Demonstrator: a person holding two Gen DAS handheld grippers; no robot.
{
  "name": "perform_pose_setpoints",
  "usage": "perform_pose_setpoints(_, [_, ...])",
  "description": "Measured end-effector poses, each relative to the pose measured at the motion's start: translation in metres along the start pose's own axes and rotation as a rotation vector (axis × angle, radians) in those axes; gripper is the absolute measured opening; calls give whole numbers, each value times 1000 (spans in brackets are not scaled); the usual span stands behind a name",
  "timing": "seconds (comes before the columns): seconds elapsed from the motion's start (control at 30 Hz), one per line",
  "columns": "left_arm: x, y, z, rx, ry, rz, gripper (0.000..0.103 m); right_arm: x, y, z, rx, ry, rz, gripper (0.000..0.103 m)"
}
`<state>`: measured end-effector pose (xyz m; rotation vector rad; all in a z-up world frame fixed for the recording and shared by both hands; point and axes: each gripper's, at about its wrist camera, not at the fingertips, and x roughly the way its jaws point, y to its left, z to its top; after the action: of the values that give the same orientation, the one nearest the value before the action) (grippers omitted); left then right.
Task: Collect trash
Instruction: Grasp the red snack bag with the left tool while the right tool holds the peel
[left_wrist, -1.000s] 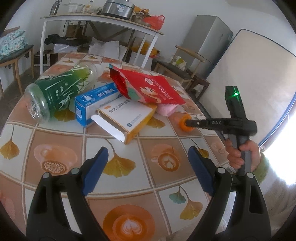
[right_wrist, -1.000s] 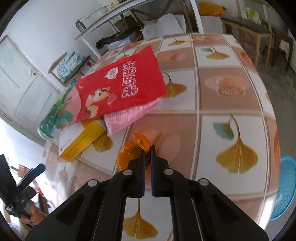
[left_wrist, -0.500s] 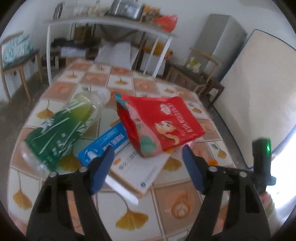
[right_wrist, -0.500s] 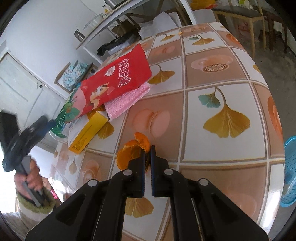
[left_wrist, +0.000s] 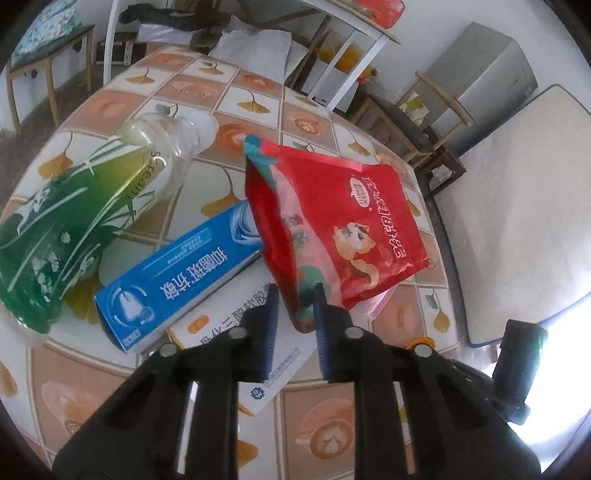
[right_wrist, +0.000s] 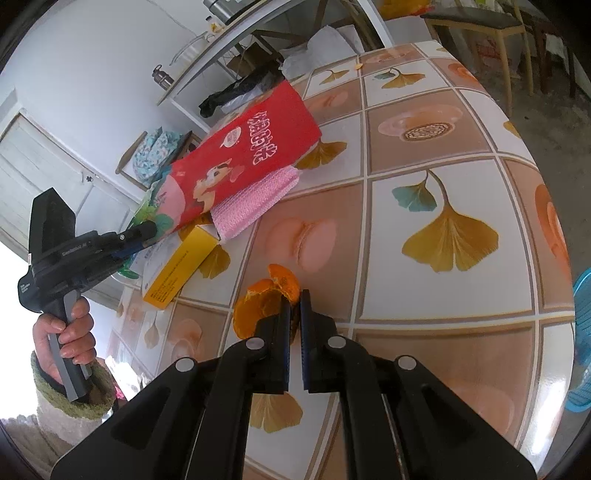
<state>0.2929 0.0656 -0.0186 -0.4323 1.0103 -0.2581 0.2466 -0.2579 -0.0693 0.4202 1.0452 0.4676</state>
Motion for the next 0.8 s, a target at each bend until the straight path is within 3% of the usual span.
perform_pose_setpoints(0.13, [-2, 4, 0, -42, -4, -29, 18, -2, -2, 0, 5, -2, 1, 5])
perform_pose_setpoints(0.2, [-2, 7, 1, -76, 7, -45, 42, -2, -2, -1, 5, -2, 1, 5])
perform_pose_setpoints(0.43, [8, 5, 7, -106, 39, -41, 42, -1, -3, 0, 7, -3, 6, 5])
perform_pose_setpoints(0.47, [10, 5, 9, -108, 35, -43, 40, -1, -3, 0, 9, -3, 8, 5])
perform_pose_setpoints(0.57, [14, 7, 13, -123, 29, -56, 20, -1, -4, -1, 13, -6, 11, 5])
perform_pose_setpoints(0.8, [5, 17, 0, -174, 14, -124, 9, -4, -7, -2, 37, -15, 13, 5])
